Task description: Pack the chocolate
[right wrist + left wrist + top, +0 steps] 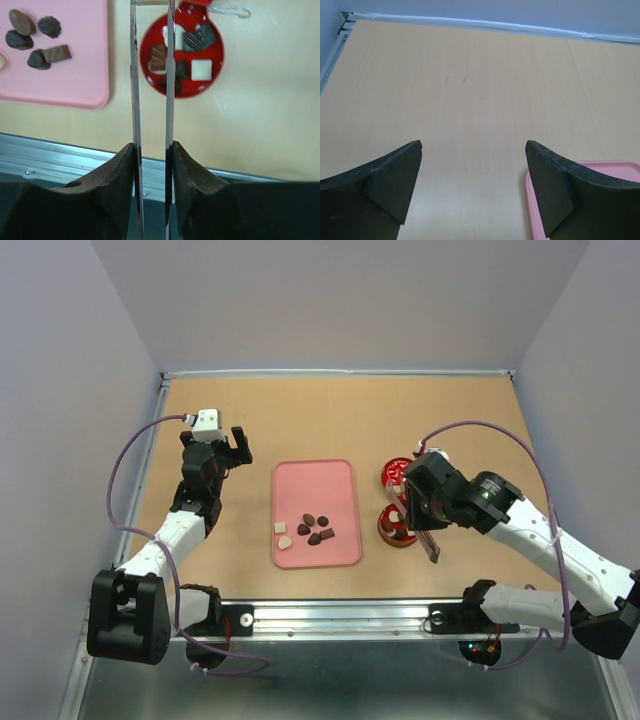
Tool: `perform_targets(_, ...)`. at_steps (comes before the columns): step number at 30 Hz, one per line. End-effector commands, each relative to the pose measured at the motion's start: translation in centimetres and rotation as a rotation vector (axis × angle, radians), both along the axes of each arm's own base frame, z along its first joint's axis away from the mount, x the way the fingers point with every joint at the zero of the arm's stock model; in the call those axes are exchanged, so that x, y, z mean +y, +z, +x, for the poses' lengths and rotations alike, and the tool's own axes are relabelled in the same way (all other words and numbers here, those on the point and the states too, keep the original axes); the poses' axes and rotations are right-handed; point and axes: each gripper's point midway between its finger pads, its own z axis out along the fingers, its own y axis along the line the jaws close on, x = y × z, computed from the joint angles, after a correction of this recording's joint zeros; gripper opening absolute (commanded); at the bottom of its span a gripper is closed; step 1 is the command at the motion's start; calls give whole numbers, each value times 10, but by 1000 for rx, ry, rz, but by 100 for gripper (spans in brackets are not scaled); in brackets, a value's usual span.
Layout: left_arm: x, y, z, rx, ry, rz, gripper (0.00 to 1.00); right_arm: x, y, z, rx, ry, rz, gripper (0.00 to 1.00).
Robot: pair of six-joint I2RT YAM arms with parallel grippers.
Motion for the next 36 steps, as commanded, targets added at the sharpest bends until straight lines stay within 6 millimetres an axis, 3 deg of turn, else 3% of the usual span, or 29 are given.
perform_targets(1,0,27,5,-75,-2,-19,96,-20,-3,-24,53,-82,3,29)
perform_targets(24,-1,29,4,-80,-7,-22,96,-1,-43,-26,153,6,-17,29)
perform_targets(36,-1,27,5,-72,-5,-19,96,3,-49,-20,146,16,-26,32)
